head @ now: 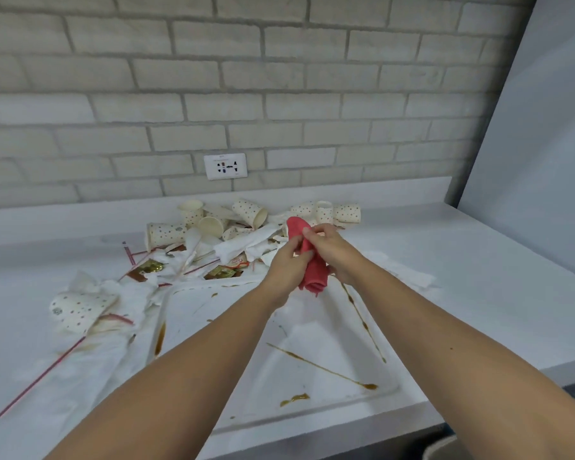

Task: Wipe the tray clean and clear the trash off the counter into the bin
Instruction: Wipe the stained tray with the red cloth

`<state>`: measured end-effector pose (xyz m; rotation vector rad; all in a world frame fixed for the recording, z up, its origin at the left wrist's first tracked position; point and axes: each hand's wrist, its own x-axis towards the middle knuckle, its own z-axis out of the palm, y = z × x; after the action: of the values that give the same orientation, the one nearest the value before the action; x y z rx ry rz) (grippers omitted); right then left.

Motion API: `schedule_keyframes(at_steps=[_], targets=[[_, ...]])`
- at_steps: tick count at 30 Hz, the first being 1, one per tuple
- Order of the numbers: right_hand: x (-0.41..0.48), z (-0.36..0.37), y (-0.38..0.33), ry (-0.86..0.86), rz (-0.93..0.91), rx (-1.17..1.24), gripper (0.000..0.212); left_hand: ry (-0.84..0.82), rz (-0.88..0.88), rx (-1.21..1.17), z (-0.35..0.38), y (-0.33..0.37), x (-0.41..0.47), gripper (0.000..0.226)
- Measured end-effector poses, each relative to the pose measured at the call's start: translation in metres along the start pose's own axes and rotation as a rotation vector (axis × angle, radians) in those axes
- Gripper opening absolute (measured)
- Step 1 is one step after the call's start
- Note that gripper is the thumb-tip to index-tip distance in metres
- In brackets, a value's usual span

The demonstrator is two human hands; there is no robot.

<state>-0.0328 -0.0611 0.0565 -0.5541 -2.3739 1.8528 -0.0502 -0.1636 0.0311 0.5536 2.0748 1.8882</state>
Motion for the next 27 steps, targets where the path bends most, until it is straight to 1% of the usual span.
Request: schedule_keyframes(at_steps=[3, 5, 6, 9, 11, 13, 14, 16, 19, 21, 23, 27], targets=[[0.004, 0.018, 0.005, -0.017, -0.038, -0.06, 0.023, 0.005, 0.008, 0.102, -0.033, -0.015, -0.008, 0.028], [0.005, 0.025, 0.008, -0.045, -0.056, -0.12, 0.02, 0.099, -0.005, 0.201, -0.059, -0.026, -0.013, 0.028], [0.005, 0.03, 0.009, -0.059, -0.064, -0.147, 0.023, 0.179, -0.021, 0.274, -0.075, -0.034, -0.015, 0.027], [0.008, 0.038, 0.015, -0.079, -0.091, -0.277, 0.043, 0.394, -0.068, 0.513, -0.121, -0.06, -0.023, 0.025], [0.011, 0.041, 0.023, -0.091, -0.107, -0.438, 0.05, 0.499, -0.091, 0.672, -0.145, -0.076, -0.032, 0.026], [0.015, 0.045, 0.035, -0.12, -0.132, -0.649, 0.052, 0.592, -0.141, 0.803, -0.161, -0.086, -0.04, 0.03], [0.016, 0.048, 0.042, -0.141, -0.148, -0.749, 0.051, 0.629, -0.178, 0.826, -0.165, -0.09, -0.043, 0.031], [0.017, 0.054, 0.054, -0.192, -0.166, -0.907, 0.05, 0.681, -0.254, 0.786, -0.171, -0.094, -0.046, 0.033], [0.016, 0.063, 0.062, -0.261, -0.182, -1.07, 0.049, 0.708, -0.322, 0.66, -0.176, -0.098, -0.045, 0.033], [0.016, 0.065, 0.063, -0.283, -0.187, -1.136, 0.048, 0.694, -0.374, 0.596, -0.179, -0.099, -0.044, 0.027], [0.017, 0.066, 0.064, -0.293, -0.193, -1.174, 0.048, 0.653, -0.382, 0.606, -0.184, -0.101, -0.043, 0.017], [0.015, 0.071, 0.068, -0.268, -0.227, -1.206, 0.044, 0.556, -0.352, 0.725, -0.192, -0.103, -0.042, 0.023]])
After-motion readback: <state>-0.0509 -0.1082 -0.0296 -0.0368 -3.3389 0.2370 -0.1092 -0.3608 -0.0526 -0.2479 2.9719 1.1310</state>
